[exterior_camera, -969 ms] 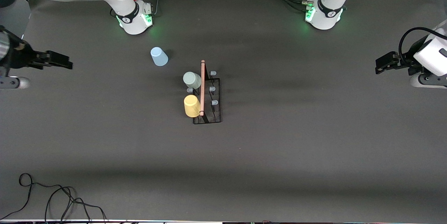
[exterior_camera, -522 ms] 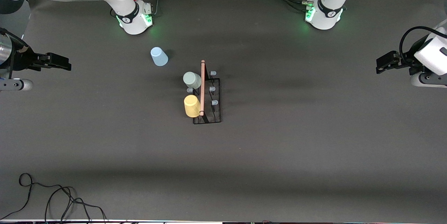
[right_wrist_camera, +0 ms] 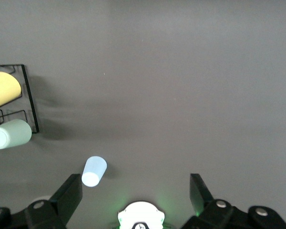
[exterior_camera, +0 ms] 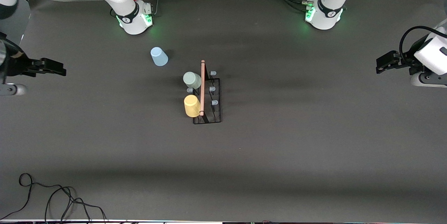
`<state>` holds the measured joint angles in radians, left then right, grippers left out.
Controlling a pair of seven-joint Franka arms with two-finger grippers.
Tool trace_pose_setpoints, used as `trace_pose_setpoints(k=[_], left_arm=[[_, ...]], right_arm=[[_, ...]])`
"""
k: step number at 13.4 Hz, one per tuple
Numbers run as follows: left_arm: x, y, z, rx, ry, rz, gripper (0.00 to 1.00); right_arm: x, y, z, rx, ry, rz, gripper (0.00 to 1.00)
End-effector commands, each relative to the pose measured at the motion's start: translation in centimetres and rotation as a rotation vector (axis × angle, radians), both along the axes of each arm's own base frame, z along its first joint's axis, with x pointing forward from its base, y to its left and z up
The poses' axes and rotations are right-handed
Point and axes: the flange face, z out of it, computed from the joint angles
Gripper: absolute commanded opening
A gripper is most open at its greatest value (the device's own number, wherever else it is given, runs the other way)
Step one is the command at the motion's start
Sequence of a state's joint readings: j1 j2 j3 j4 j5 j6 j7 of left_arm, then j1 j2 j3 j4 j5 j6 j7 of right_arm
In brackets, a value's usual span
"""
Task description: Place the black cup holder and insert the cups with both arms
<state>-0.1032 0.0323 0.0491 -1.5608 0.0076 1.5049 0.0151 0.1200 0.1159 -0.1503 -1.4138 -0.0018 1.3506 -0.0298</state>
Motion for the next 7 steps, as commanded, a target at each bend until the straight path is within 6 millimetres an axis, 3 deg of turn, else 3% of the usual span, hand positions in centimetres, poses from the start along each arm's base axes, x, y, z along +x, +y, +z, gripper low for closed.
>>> trace_pose_setpoints(k=[1, 7], left_arm=[[-0.68, -0.14, 0.46, 0.015, -0.012, -0.014, 1.0], [-0.68, -0.16, 0.46, 0.013, -0.012, -0.014, 1.0]], right_arm=[[-2.95, 0.28, 0.06, -0.007, -0.051, 0.034, 1.0], [-2.87, 0.43, 0.2, -0.01, -0.056, 0.027, 1.0]])
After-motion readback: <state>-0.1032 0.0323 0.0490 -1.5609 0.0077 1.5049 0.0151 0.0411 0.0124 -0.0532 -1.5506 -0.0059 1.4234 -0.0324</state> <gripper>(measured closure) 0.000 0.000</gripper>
